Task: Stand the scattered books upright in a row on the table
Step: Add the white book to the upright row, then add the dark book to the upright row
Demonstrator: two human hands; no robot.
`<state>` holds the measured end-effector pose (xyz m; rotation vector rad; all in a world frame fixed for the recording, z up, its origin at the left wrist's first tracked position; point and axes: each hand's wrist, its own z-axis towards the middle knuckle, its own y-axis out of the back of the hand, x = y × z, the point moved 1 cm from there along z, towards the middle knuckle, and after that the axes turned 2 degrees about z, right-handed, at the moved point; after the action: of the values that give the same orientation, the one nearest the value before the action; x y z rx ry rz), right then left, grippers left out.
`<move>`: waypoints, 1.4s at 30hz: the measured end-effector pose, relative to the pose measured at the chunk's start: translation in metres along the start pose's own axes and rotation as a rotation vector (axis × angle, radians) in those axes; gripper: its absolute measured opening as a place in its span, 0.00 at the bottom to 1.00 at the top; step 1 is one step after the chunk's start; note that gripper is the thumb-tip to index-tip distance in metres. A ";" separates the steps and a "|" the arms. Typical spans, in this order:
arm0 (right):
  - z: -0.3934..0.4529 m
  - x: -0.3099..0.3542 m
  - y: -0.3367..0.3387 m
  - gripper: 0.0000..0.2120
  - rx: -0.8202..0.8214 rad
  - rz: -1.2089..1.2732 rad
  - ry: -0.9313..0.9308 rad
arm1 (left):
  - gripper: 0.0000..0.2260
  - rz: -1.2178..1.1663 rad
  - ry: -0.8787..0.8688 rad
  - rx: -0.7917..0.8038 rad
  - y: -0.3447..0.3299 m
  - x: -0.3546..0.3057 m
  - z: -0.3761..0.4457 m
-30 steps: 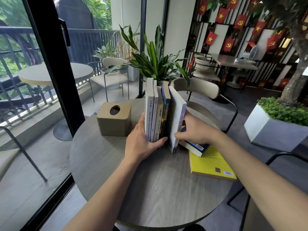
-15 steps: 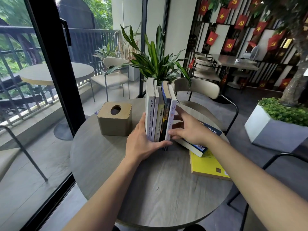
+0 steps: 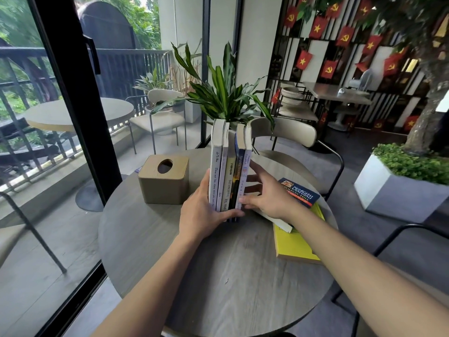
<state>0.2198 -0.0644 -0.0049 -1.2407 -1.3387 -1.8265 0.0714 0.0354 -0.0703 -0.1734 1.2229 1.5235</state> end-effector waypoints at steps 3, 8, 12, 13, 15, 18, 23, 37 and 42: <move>-0.001 -0.003 -0.003 0.44 -0.034 -0.021 0.023 | 0.57 0.013 -0.008 0.001 0.000 -0.001 -0.001; -0.006 -0.004 -0.002 0.44 -0.073 -0.216 0.134 | 0.54 0.047 -0.016 -0.023 0.000 -0.002 -0.001; -0.011 -0.006 0.006 0.43 -0.074 -0.367 0.169 | 0.53 0.066 -0.023 -0.028 -0.001 -0.001 -0.001; -0.012 -0.006 0.009 0.43 -0.083 -0.422 0.167 | 0.53 0.070 -0.019 -0.028 -0.001 -0.001 -0.001; -0.015 -0.007 0.014 0.41 -0.113 -0.516 0.169 | 0.53 0.072 -0.011 -0.021 -0.002 0.000 -0.001; -0.017 -0.008 0.023 0.37 -0.161 -0.652 0.181 | 0.54 0.068 -0.003 -0.009 -0.002 0.001 0.000; -0.015 -0.025 0.039 0.36 -0.261 -0.965 -0.008 | 0.54 0.065 0.012 -0.005 -0.002 0.002 -0.001; -0.017 -0.056 0.065 0.65 -0.371 -0.633 -0.598 | 0.54 0.065 0.012 -0.010 -0.004 0.004 -0.001; -0.016 -0.062 0.070 0.59 -0.537 -0.505 -0.522 | 0.53 0.064 -0.004 -0.028 -0.004 0.001 -0.002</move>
<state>0.2982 -0.1091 -0.0324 -1.8880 -1.5973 -2.4333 0.0733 0.0344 -0.0742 -0.1500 1.2146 1.5962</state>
